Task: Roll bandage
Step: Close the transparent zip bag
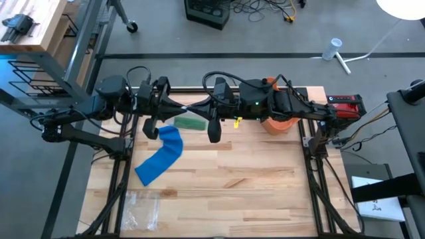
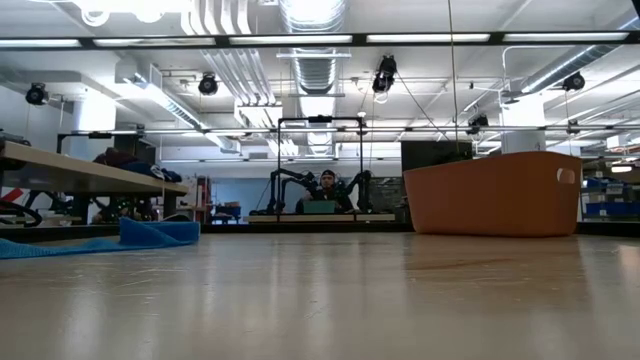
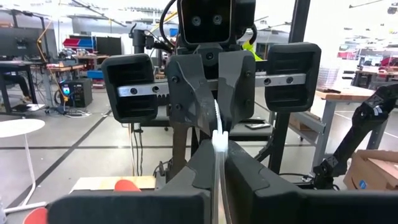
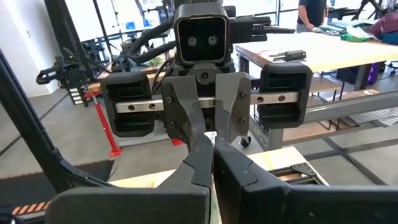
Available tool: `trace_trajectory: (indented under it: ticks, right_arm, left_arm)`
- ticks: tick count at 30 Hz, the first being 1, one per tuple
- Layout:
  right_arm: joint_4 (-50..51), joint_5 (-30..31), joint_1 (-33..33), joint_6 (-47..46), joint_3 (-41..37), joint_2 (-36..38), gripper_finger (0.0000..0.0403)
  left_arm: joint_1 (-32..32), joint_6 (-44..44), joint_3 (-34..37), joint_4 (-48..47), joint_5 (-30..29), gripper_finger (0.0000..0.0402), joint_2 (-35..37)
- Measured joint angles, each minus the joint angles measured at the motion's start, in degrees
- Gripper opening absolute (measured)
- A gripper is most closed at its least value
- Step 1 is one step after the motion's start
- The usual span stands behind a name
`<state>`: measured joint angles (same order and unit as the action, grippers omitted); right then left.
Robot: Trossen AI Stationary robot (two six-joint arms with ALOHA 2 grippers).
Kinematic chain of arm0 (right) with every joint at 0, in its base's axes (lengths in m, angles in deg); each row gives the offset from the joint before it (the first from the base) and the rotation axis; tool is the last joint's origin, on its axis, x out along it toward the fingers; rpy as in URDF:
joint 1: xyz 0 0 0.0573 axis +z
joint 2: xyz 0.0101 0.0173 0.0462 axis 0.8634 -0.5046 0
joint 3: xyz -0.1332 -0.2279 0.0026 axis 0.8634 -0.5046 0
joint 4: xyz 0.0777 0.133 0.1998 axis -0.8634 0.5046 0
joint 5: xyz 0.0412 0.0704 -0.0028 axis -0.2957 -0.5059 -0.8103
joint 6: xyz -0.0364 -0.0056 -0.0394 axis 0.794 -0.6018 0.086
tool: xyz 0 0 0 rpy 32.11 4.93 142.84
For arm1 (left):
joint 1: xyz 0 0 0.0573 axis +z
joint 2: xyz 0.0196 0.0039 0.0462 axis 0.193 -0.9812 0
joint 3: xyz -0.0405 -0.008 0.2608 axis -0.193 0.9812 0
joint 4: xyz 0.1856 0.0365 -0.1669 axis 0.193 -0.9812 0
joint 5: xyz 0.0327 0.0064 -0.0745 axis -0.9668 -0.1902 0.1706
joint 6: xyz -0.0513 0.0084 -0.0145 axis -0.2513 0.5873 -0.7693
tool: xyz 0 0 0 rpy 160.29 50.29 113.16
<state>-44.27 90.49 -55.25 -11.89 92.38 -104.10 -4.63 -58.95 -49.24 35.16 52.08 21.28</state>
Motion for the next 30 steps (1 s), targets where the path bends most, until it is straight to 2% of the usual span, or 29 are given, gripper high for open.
trace_trajectory:
  ticks: [5, 18, 30]
  right_arm:
    - [2.11, -0.11, 0.0, 0.1, 0.93, 0.38, 0.0]
    - [3.78, 0.04, 0.0, 1.67, 1.88, 1.24, 0.0]
    - [3.62, 0.11, 0.02, 5.9, 2.17, 5.46, 0.0]
  left_arm:
    - [0.01, 0.0, 0.0, -0.25, 0.01, 0.0019, 0.06]
    - [0.02, -0.02, -0.02, -0.59, 0.02, 0.0019, 0.24]
    - [0.02, -0.03, -0.02, -2.05, -0.36, 0.0017, 1.18]
